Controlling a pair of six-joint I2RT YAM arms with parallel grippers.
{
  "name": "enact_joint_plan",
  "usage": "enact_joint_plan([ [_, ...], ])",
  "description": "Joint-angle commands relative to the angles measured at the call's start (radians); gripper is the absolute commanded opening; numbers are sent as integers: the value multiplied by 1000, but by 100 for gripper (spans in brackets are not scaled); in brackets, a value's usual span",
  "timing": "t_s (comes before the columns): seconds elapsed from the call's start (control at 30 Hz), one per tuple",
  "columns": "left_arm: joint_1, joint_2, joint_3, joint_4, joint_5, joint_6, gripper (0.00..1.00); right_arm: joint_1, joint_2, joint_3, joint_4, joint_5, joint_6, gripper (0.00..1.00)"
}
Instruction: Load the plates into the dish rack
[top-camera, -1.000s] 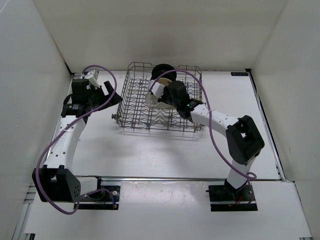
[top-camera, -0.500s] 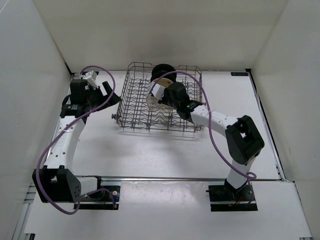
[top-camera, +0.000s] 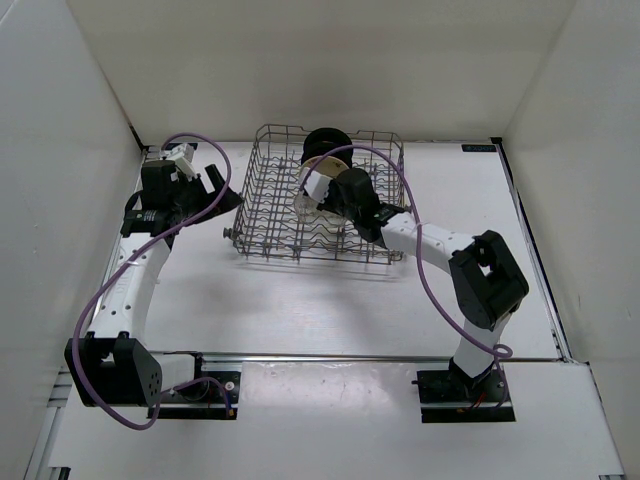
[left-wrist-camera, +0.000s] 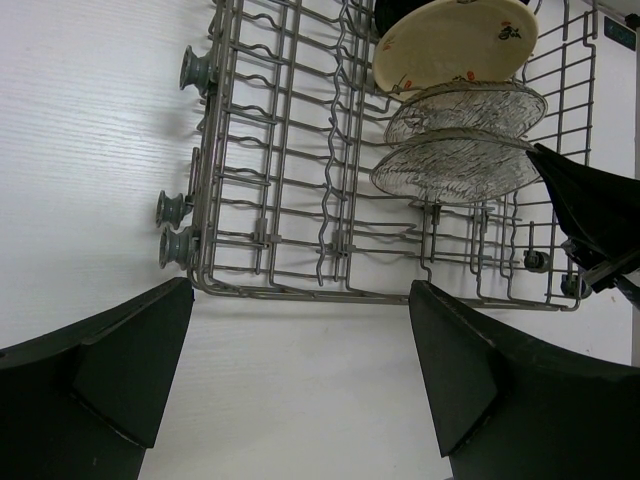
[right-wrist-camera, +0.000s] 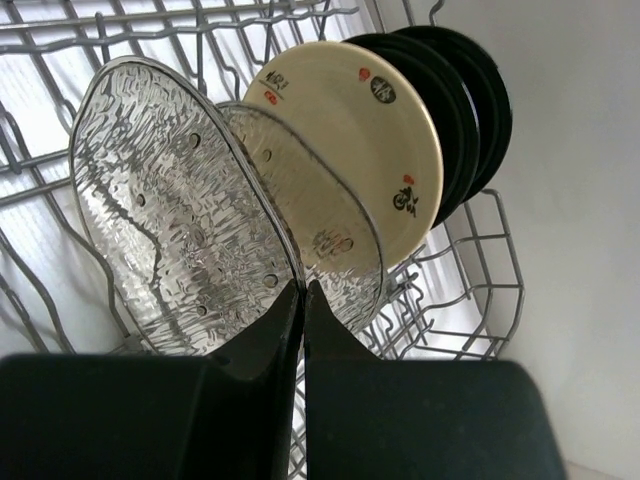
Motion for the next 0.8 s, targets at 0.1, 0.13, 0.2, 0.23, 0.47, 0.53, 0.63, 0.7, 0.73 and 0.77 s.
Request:
enact_joint_plan([
  [0.1,6,-31,-13,4,8,10,100,0,5,-13,52,8,33,0],
  [0.13,6,-31,-13,4,8,10,100,0,14,-22,52,17,46,0],
  [0.2,6,-31,-13,4,8,10,100,0,14,-22,61,28,66,0],
  [0.23,6,-31,-13,4,8,10,100,10,25,-22,74,28,80,0],
  [0.47,6,-31,-13,4,8,10,100,20,45,-31,124,80,144,0],
  [0.53,6,-31,-22,4,8,10,100,20,45,-40,135,91,155,0],
  [0.63,6,-31,-22,4,8,10,100,29,45,-59,135,100,166,0],
  [0.7,6,-31,-22,4,-2,10,100,29,45,-68,144,109,166,0],
  [0.73,6,-31,-22,4,-2,10,100,29,45,-77,144,109,166,0],
  [0.77,6,-31,-22,4,-2,10,100,29,45,-77,144,118,166,0],
])
